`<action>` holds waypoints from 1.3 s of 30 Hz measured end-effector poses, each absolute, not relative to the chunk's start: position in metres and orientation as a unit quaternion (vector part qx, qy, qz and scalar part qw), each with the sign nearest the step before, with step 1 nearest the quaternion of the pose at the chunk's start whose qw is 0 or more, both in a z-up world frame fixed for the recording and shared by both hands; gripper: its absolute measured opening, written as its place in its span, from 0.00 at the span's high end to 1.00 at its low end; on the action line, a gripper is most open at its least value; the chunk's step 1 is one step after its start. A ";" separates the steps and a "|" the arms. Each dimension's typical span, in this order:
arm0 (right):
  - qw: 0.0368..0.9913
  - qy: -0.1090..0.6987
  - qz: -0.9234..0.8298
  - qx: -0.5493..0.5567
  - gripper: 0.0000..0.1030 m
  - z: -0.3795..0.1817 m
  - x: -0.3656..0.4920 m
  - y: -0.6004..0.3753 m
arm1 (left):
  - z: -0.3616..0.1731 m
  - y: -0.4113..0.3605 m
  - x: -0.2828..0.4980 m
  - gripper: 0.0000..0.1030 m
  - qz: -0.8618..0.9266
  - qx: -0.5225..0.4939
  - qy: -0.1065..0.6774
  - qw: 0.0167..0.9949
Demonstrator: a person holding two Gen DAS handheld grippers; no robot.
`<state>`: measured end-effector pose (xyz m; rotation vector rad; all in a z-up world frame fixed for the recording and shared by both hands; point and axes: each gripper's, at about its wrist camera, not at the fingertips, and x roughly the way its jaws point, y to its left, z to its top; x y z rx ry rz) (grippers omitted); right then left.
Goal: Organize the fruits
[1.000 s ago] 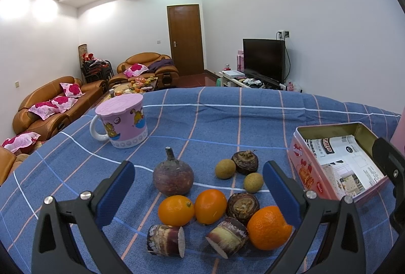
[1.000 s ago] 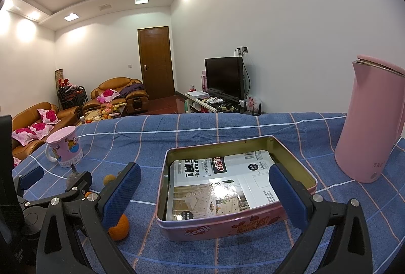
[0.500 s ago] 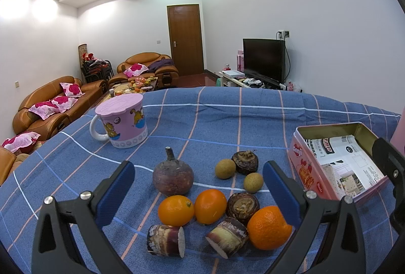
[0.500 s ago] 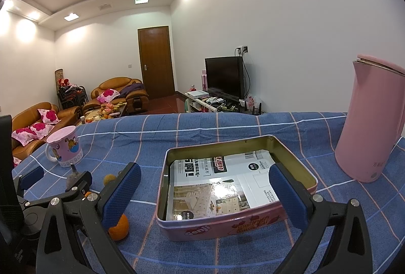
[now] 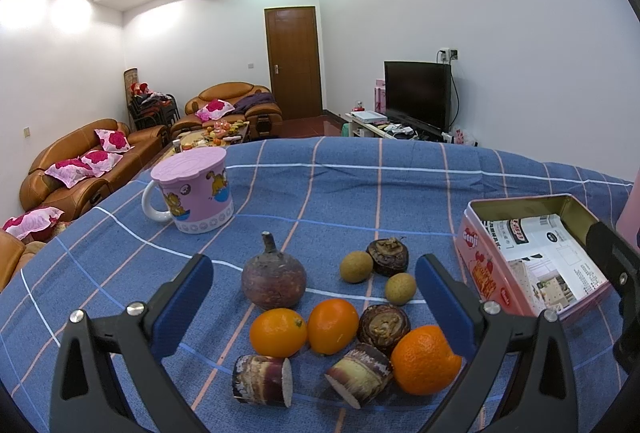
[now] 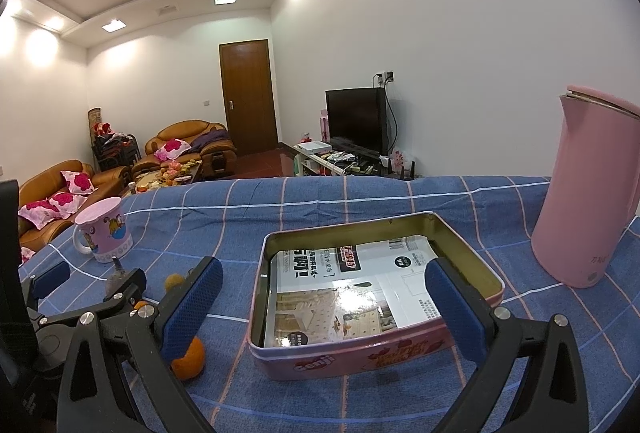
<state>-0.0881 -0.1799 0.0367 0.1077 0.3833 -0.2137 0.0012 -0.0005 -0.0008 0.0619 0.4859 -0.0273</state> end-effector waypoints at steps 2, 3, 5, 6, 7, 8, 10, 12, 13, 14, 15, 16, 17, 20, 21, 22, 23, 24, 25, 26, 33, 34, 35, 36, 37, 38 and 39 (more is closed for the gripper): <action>0.975 0.191 -0.103 0.053 0.01 0.036 -0.088 -0.179 | -0.001 -0.001 0.001 0.00 -0.014 0.030 0.242 0.970; 0.975 0.191 -0.102 0.052 0.01 0.036 -0.088 -0.179 | -0.001 -0.002 0.001 0.00 -0.014 0.030 0.244 0.969; 0.975 0.190 -0.099 0.049 0.01 0.036 -0.088 -0.177 | -0.001 -0.002 0.001 0.00 -0.015 0.029 0.245 0.969; 0.976 0.190 -0.098 0.047 0.01 0.036 -0.088 -0.175 | -0.002 -0.002 0.001 0.00 -0.015 0.029 0.245 0.969; 0.976 0.190 -0.096 0.045 0.01 0.036 -0.088 -0.174 | -0.002 -0.002 0.001 0.00 -0.015 0.028 0.245 0.969; 0.976 0.190 -0.095 0.044 0.01 0.036 -0.088 -0.174 | -0.002 -0.001 0.001 0.00 -0.015 0.026 0.246 0.969; 0.977 0.190 -0.090 0.040 0.01 0.037 -0.088 -0.171 | -0.003 0.001 0.002 0.00 -0.016 0.022 0.248 0.968; 0.977 0.192 -0.085 0.039 0.01 0.037 -0.087 -0.171 | -0.004 0.005 0.001 0.00 -0.014 0.018 0.252 0.967; 0.977 0.195 -0.080 0.039 0.01 0.036 -0.086 -0.170 | -0.005 0.008 0.001 0.00 -0.011 0.016 0.255 0.967; 0.977 0.196 -0.076 0.040 0.01 0.036 -0.086 -0.170 | -0.005 0.011 0.001 0.00 -0.011 0.014 0.258 0.966; 0.977 0.199 -0.070 0.040 0.01 0.036 -0.085 -0.170 | -0.007 0.017 0.001 0.00 -0.012 0.015 0.265 0.964; 0.977 0.202 -0.062 0.041 0.01 0.035 -0.084 -0.169 | -0.007 0.021 0.000 0.00 -0.009 0.015 0.271 0.962; 0.977 0.204 -0.053 0.041 0.03 0.035 -0.083 -0.168 | -0.008 0.027 -0.001 0.00 -0.002 0.014 0.276 0.961; 0.974 0.223 -0.017 0.039 0.17 0.032 -0.079 -0.161 | -0.011 0.052 -0.010 0.00 0.009 -0.001 0.287 0.958; 0.971 0.235 0.001 0.039 0.20 0.029 -0.076 -0.157 | -0.012 0.060 -0.014 0.00 0.009 -0.003 0.290 0.957; 0.967 0.252 0.026 0.040 0.27 0.026 -0.072 -0.152 | -0.013 0.065 -0.017 0.01 0.012 -0.001 0.293 0.956; 0.964 0.260 0.039 0.040 0.33 0.023 -0.069 -0.150 | -0.014 0.070 -0.019 0.01 0.012 0.003 0.297 0.955; 0.959 0.275 0.060 0.040 0.35 0.020 -0.066 -0.144 | -0.016 0.075 -0.022 0.02 0.007 0.011 0.304 0.953; 0.955 0.285 0.074 0.038 0.38 0.017 -0.064 -0.140 | -0.018 0.077 -0.024 0.03 0.001 0.019 0.310 0.950; 0.949 0.297 0.094 0.037 0.39 0.012 -0.062 -0.134 | -0.020 0.078 -0.027 0.05 -0.007 0.027 0.317 0.948; 0.924 0.352 0.140 0.045 0.40 -0.005 -0.046 -0.118 | -0.026 0.082 -0.039 0.10 -0.045 0.062 0.338 0.938; 0.919 0.363 0.144 0.051 0.40 -0.009 -0.041 -0.117 | -0.026 0.082 -0.036 0.12 -0.050 0.062 0.342 0.936; 0.915 0.372 0.146 0.058 0.40 -0.012 -0.038 -0.117 | -0.027 0.082 -0.035 0.15 -0.056 0.062 0.347 0.934; 0.910 0.380 0.150 0.066 0.40 -0.015 -0.034 -0.117 | -0.028 0.081 -0.034 0.15 -0.057 0.063 0.351 0.932; 0.905 0.389 0.155 0.077 0.40 -0.018 -0.029 -0.117 | -0.029 0.080 -0.033 0.15 -0.057 0.063 0.355 0.931; 0.902 0.395 0.156 0.082 0.41 -0.021 -0.025 -0.117 | -0.029 0.080 -0.032 0.15 -0.059 0.062 0.358 0.930; 0.898 0.403 0.156 0.088 0.42 -0.023 -0.021 -0.117 | -0.029 0.079 -0.031 0.15 -0.062 0.060 0.358 0.930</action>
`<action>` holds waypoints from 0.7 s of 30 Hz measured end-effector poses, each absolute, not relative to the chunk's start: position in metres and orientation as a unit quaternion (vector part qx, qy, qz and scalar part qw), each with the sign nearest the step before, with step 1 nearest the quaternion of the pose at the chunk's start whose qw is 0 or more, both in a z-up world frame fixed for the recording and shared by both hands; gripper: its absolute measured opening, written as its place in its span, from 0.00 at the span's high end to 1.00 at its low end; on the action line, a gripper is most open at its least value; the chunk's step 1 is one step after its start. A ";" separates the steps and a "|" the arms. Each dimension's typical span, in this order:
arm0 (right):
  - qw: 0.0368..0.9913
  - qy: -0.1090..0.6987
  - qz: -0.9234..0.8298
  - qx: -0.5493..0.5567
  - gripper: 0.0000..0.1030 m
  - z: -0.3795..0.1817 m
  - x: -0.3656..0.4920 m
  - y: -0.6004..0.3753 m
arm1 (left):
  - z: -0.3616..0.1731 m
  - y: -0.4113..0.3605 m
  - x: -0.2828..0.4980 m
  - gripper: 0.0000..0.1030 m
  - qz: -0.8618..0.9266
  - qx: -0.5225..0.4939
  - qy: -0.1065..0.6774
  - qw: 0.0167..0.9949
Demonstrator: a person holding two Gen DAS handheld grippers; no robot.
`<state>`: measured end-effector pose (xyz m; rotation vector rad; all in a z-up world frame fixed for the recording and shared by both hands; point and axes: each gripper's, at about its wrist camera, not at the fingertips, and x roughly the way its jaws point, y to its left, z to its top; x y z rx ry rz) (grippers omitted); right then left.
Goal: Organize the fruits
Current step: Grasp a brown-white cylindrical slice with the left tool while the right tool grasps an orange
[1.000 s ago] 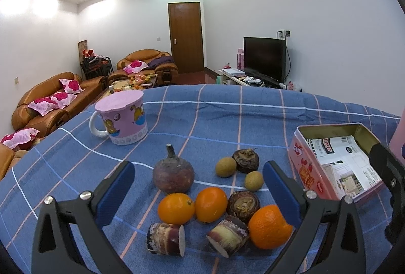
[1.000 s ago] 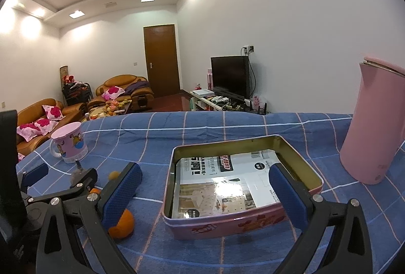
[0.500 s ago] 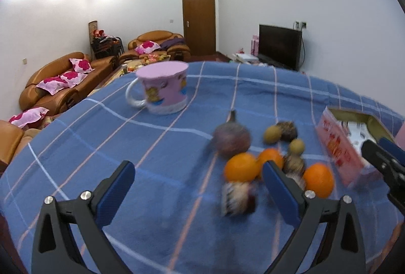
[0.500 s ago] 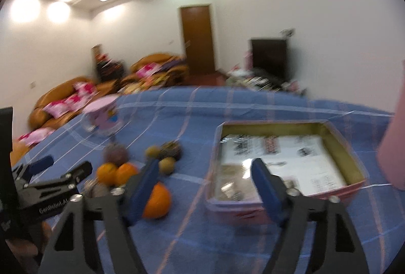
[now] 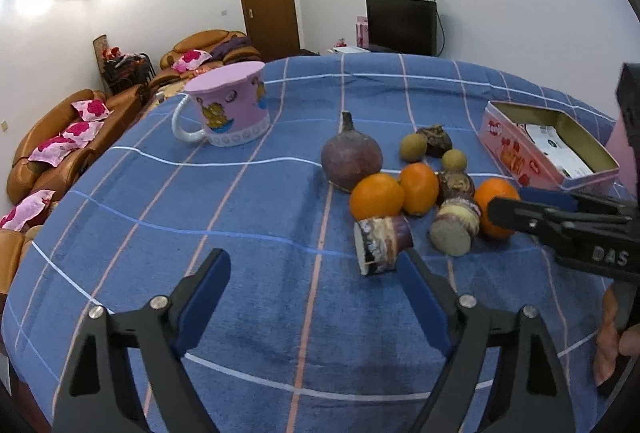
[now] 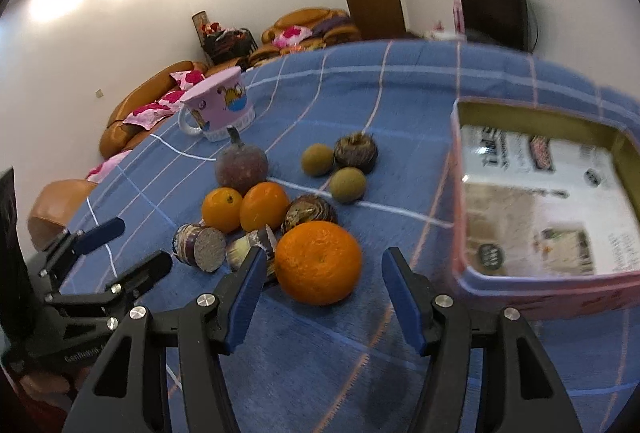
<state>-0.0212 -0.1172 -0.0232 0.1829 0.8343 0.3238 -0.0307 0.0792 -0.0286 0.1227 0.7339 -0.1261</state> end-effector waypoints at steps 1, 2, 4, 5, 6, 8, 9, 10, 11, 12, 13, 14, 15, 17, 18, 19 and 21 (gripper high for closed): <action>0.891 0.412 0.161 0.099 0.44 -0.027 -0.017 -0.118 | -0.029 0.078 -0.030 0.16 -0.067 0.057 0.358 0.930; 0.887 0.418 0.166 0.109 0.44 -0.030 -0.016 -0.119 | -0.029 0.077 -0.030 0.18 -0.072 0.053 0.358 0.929; 0.884 0.423 0.168 0.111 0.46 -0.032 -0.013 -0.117 | -0.030 0.072 -0.026 0.22 -0.080 0.049 0.364 0.927; 0.883 0.424 0.170 0.108 0.50 -0.031 -0.012 -0.115 | -0.031 0.070 -0.024 0.22 -0.084 0.048 0.369 0.925; 0.882 0.426 0.173 0.104 0.52 -0.031 -0.013 -0.113 | -0.033 0.066 -0.020 0.22 -0.089 0.045 0.375 0.922; 0.884 0.425 0.169 0.095 0.52 -0.029 -0.016 -0.111 | -0.033 0.062 -0.016 0.22 -0.091 0.039 0.380 0.920; 0.887 0.423 0.164 0.088 0.53 -0.028 -0.018 -0.111 | -0.033 0.061 -0.013 0.22 -0.090 0.038 0.380 0.920; 0.891 0.418 0.160 0.082 0.53 -0.027 -0.021 -0.111 | -0.033 0.060 -0.012 0.24 -0.089 0.037 0.381 0.920; 0.894 0.411 0.158 0.081 0.53 -0.024 -0.024 -0.114 | -0.034 0.059 -0.009 0.29 -0.086 0.036 0.385 0.918; 0.897 0.404 0.159 0.084 0.53 -0.020 -0.027 -0.117 | -0.036 0.058 -0.006 0.33 -0.086 0.033 0.390 0.916; 0.902 0.392 0.160 0.090 0.53 -0.014 -0.030 -0.121 | -0.038 0.058 -0.003 0.40 -0.088 0.030 0.398 0.913; 0.906 0.381 0.161 0.093 0.53 -0.009 -0.032 -0.125 | -0.041 0.058 0.000 0.45 -0.089 0.024 0.407 0.909; 0.910 0.371 0.160 0.095 0.53 -0.005 -0.034 -0.127 | -0.044 0.058 0.004 0.47 -0.092 0.016 0.416 0.905; 0.917 0.355 0.157 0.093 0.53 0.001 -0.038 -0.129 | -0.047 0.058 0.010 0.52 -0.094 0.002 0.428 0.899; 0.920 0.349 0.153 0.088 0.53 0.004 -0.039 -0.130 | -0.049 0.057 0.013 0.54 -0.092 -0.001 0.431 0.898; 0.923 0.345 0.149 0.084 0.53 0.005 -0.040 -0.130 | -0.048 0.056 0.013 0.57 -0.091 -0.001 0.430 0.898; 0.925 0.342 0.145 0.080 0.53 0.007 -0.042 -0.131 | -0.048 0.053 0.013 0.68 -0.092 0.001 0.429 0.898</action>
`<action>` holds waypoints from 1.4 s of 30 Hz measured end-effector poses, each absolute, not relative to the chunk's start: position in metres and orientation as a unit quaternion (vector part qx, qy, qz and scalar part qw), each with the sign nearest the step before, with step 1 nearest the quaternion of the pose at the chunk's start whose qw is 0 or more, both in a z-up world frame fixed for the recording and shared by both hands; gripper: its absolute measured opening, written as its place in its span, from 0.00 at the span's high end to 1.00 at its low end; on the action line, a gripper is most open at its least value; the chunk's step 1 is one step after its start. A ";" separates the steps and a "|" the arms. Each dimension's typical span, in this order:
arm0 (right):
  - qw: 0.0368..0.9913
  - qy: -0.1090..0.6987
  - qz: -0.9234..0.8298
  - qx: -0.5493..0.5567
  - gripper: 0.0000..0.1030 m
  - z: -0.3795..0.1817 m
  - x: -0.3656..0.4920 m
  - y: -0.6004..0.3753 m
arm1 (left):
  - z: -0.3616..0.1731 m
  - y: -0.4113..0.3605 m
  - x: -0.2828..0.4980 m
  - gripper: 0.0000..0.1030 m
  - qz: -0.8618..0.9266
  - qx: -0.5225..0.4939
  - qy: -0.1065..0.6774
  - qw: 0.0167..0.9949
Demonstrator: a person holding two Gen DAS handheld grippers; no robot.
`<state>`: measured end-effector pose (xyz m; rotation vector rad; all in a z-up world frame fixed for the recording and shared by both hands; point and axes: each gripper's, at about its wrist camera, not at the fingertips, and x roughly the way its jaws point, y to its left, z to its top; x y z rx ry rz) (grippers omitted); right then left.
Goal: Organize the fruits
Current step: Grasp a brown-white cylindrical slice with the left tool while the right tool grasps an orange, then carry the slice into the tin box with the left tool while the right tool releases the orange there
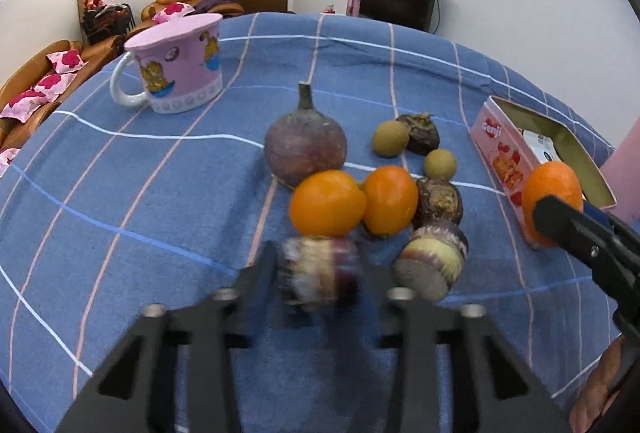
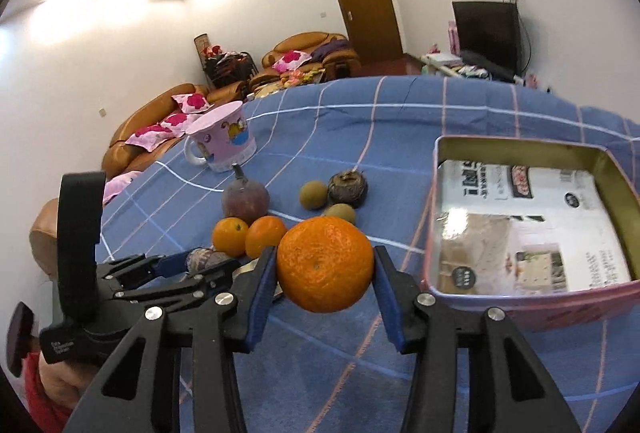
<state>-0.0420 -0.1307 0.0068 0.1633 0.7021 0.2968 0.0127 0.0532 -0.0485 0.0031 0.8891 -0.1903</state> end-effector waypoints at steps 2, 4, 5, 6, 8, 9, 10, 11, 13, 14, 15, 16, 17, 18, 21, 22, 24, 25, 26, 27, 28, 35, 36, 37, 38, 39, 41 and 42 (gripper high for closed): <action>0.926 0.338 0.144 0.080 0.53 0.009 -0.043 -0.132 | -0.048 0.055 0.012 0.68 -0.093 -0.005 0.428 0.899; 0.929 0.332 0.142 0.080 0.53 0.012 -0.045 -0.133 | -0.047 0.059 0.010 0.68 -0.088 -0.014 0.422 0.902; 0.931 0.327 0.140 0.080 0.53 0.013 -0.047 -0.135 | -0.043 0.061 0.008 0.68 -0.081 -0.016 0.410 0.908; 0.933 0.322 0.139 0.079 0.53 0.016 -0.049 -0.136 | -0.039 0.062 0.005 0.68 -0.077 -0.016 0.398 0.914; 0.937 0.313 0.133 0.076 0.53 0.021 -0.054 -0.140 | -0.031 0.059 -0.003 0.68 -0.070 -0.012 0.370 0.926; 0.940 0.306 0.128 0.073 0.53 0.023 -0.056 -0.141 | -0.026 0.054 -0.007 0.68 -0.067 -0.006 0.354 0.933; 0.944 0.299 0.121 0.069 0.53 0.027 -0.058 -0.144 | -0.023 0.049 -0.009 0.68 -0.068 -0.001 0.344 0.936; 0.946 0.295 0.116 0.065 0.53 0.028 -0.057 -0.143 | -0.018 0.042 -0.012 0.68 -0.071 0.004 0.334 0.940; 0.954 0.279 0.092 0.053 0.53 0.035 -0.061 -0.150 | -0.012 0.031 -0.014 0.68 -0.079 0.003 0.321 0.944; 0.957 0.274 0.080 0.049 0.53 0.036 -0.061 -0.152 | -0.009 0.026 -0.014 0.68 -0.083 0.002 0.316 0.945; 0.959 0.270 0.070 0.049 0.53 0.038 -0.061 -0.156 | -0.005 0.017 -0.014 0.68 -0.089 0.002 0.310 0.947; 0.960 0.268 0.064 0.051 0.53 0.039 -0.061 -0.160 | -0.003 0.012 -0.015 0.68 -0.093 0.003 0.306 0.947; 0.962 0.264 0.051 0.054 0.53 0.042 -0.062 -0.167 | 0.000 0.002 -0.015 0.68 -0.099 0.007 0.302 0.948; 0.963 0.260 0.042 0.053 0.53 0.043 -0.062 -0.172 | 0.001 -0.005 -0.014 0.68 -0.105 0.009 0.299 0.949; 0.968 0.247 0.012 0.043 0.53 0.048 -0.064 -0.187 | 0.008 -0.031 -0.013 0.68 -0.119 0.020 0.289 0.950; 0.969 0.242 0.001 0.038 0.52 0.050 -0.065 -0.192 | 0.010 -0.039 -0.012 0.68 -0.124 0.023 0.287 0.950; 0.971 0.236 -0.019 0.029 0.52 0.052 -0.066 -0.201 | 0.012 -0.056 -0.011 0.68 -0.137 0.027 0.282 0.949; 0.971 0.235 -0.030 0.024 0.52 0.052 -0.066 -0.207 | 0.013 -0.062 -0.011 0.68 -0.141 0.030 0.279 0.949; 0.971 0.235 -0.039 0.021 0.52 0.051 -0.066 -0.214 | 0.014 -0.070 -0.010 0.68 -0.146 0.033 0.277 0.949; 0.970 0.236 -0.047 0.020 0.52 0.050 -0.065 -0.220 | 0.015 -0.078 -0.010 0.68 -0.150 0.035 0.276 0.949; 0.970 0.237 -0.056 0.019 0.52 0.049 -0.064 -0.227 | 0.015 -0.083 -0.009 0.68 -0.154 0.037 0.276 0.948; 0.959 0.259 -0.112 0.016 0.52 0.037 -0.055 -0.266 | 0.012 -0.129 0.002 0.68 -0.176 0.049 0.285 0.941; 0.957 0.263 -0.120 0.014 0.52 0.034 -0.054 -0.270 | 0.010 -0.132 0.004 0.68 -0.177 0.051 0.285 0.941; 0.955 0.268 -0.126 0.012 0.52 0.032 -0.051 -0.274 | 0.009 -0.137 0.005 0.68 -0.179 0.054 0.286 0.940; 0.954 0.271 -0.129 0.011 0.52 0.030 -0.051 -0.278 | 0.008 -0.141 0.006 0.68 -0.179 0.057 0.288 0.939; 0.953 0.274 -0.132 0.009 0.52 0.028 -0.050 -0.279 | 0.006 -0.145 0.009 0.68 -0.179 0.060 0.293 0.937; 0.949 0.282 -0.138 0.008 0.52 0.025 -0.046 -0.282 | 0.002 -0.149 0.014 0.68 -0.179 0.062 0.299 0.935; 0.947 0.287 -0.140 0.007 0.52 0.023 -0.044 -0.284 | 0.000 -0.152 0.017 0.68 -0.179 0.064 0.301 0.935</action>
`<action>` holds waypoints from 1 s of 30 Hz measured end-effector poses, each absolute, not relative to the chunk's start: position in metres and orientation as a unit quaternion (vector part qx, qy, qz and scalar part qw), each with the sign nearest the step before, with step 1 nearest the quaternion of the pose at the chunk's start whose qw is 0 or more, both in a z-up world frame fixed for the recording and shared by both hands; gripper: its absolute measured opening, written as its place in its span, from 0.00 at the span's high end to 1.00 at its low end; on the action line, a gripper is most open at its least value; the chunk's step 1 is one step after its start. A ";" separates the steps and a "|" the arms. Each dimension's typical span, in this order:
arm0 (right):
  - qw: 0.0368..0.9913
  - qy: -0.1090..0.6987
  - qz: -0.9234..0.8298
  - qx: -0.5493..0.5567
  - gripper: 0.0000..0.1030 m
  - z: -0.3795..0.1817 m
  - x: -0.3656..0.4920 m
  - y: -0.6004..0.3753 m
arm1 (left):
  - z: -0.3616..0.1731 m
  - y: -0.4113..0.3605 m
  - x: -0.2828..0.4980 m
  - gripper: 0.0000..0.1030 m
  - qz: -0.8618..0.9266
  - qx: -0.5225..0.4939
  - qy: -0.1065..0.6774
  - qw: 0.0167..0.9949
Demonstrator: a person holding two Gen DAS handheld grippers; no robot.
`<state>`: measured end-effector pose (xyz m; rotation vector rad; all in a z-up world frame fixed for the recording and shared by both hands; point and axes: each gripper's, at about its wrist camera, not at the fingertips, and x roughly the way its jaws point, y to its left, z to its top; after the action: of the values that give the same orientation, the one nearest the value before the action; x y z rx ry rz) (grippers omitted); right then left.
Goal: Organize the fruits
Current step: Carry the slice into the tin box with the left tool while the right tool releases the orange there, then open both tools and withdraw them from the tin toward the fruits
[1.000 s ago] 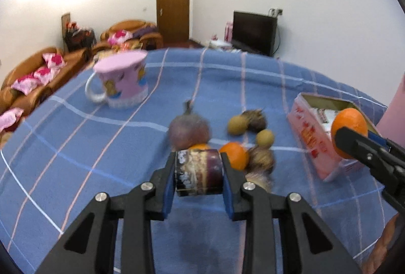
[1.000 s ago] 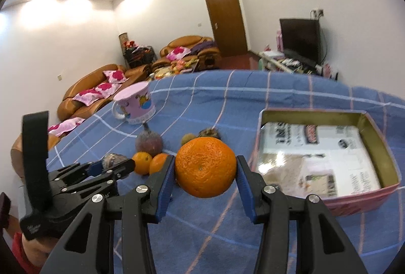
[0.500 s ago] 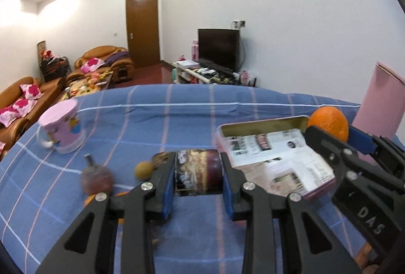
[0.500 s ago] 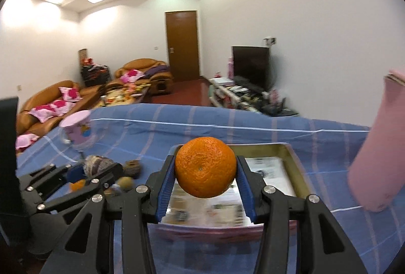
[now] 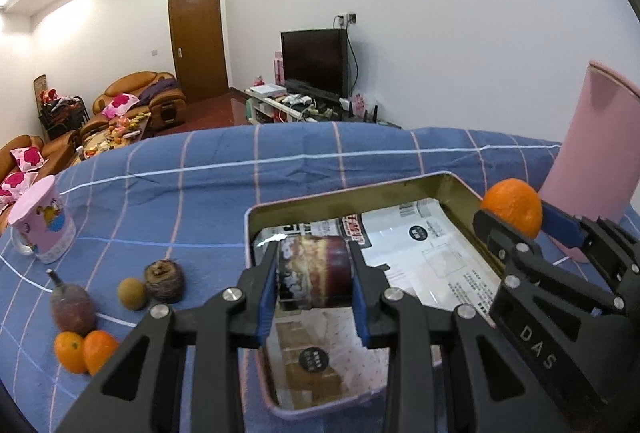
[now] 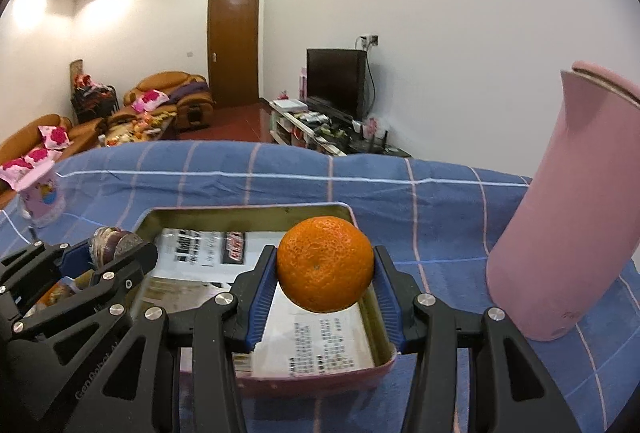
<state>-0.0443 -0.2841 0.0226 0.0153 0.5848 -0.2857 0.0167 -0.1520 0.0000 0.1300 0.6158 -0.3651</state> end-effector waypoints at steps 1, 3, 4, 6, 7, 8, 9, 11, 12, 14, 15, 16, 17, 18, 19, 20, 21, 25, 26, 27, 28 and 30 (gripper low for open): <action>0.946 0.293 -0.141 0.008 0.52 0.021 -0.043 -0.286 | -0.002 -0.154 0.019 0.68 -0.179 0.065 0.304 0.934; 0.943 0.302 -0.141 0.011 0.52 0.016 -0.036 -0.287 | -0.005 -0.157 0.023 0.68 -0.179 0.069 0.307 0.932; 0.942 0.306 -0.140 0.012 0.52 0.014 -0.035 -0.288 | -0.006 -0.158 0.025 0.68 -0.179 0.070 0.307 0.932; 0.940 0.311 -0.137 0.015 0.52 0.013 -0.033 -0.288 | -0.009 -0.160 0.026 0.68 -0.177 0.075 0.308 0.932; 0.939 0.314 -0.136 0.016 0.52 0.011 -0.032 -0.288 | -0.010 -0.161 0.027 0.68 -0.177 0.078 0.308 0.931; 0.939 0.317 -0.136 0.016 0.52 0.010 -0.032 -0.287 | -0.011 -0.162 0.028 0.68 -0.176 0.081 0.309 0.931; 0.938 0.319 -0.136 0.015 0.52 0.009 -0.030 -0.287 | -0.012 -0.161 0.029 0.68 -0.176 0.080 0.312 0.930; 0.936 0.325 -0.133 0.013 0.52 0.007 -0.028 -0.286 | -0.012 -0.161 0.031 0.68 -0.176 0.076 0.315 0.930; 0.936 0.325 -0.132 0.014 0.52 0.006 -0.028 -0.286 | -0.013 -0.160 0.032 0.68 -0.174 0.075 0.317 0.929; 0.937 0.323 -0.132 0.016 0.52 0.007 -0.027 -0.287 | -0.014 -0.160 0.033 0.68 -0.173 0.075 0.322 0.928; 0.937 0.323 -0.131 0.017 0.52 0.007 -0.027 -0.287 | -0.015 -0.161 0.034 0.67 -0.172 0.076 0.322 0.928; 0.937 0.323 -0.132 0.017 0.52 0.007 -0.028 -0.286 | -0.014 -0.161 0.033 0.67 -0.170 0.077 0.321 0.928; 0.937 0.323 -0.132 0.017 0.52 0.006 -0.027 -0.287 | -0.014 -0.161 0.032 0.66 -0.168 0.079 0.318 0.930; 0.937 0.323 -0.131 0.017 0.51 0.006 -0.028 -0.287 | -0.013 -0.161 0.030 0.65 -0.167 0.081 0.312 0.932; 0.937 0.322 -0.133 0.017 0.51 0.007 -0.028 -0.287 | -0.012 -0.162 0.029 0.59 -0.166 0.083 0.309 0.933; 0.938 0.320 -0.134 0.016 0.50 0.008 -0.029 -0.286 | -0.011 -0.163 0.027 0.49 -0.164 0.086 0.305 0.934; 0.939 0.314 -0.138 0.014 0.49 0.010 -0.031 -0.285 | -0.010 -0.163 0.026 0.44 -0.156 0.088 0.301 0.937; 0.943 0.291 -0.159 0.017 0.38 0.018 -0.039 -0.288 | -0.006 -0.155 0.020 0.32 -0.137 0.072 0.285 0.946; 0.944 0.289 -0.158 0.022 0.35 0.020 -0.040 -0.290 | -0.004 -0.151 0.018 0.27 -0.133 0.065 0.279 0.949; 0.945 0.284 -0.158 0.030 0.34 0.021 -0.042 -0.292 | -0.003 -0.149 0.018 0.23 -0.129 0.062 0.275 0.951; 0.946 0.279 -0.159 0.036 0.32 0.023 -0.045 -0.293 | -0.001 -0.146 0.016 0.20 -0.124 0.060 0.266 0.954; 0.948 0.268 -0.164 0.040 0.30 0.026 -0.049 -0.293 | 0.002 -0.141 0.011 0.05 -0.109 0.061 0.247 0.961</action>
<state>-0.0488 -0.2934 0.0262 0.0807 0.5463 -0.3328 0.0108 -0.1414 0.0020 0.1238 0.5012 -0.2219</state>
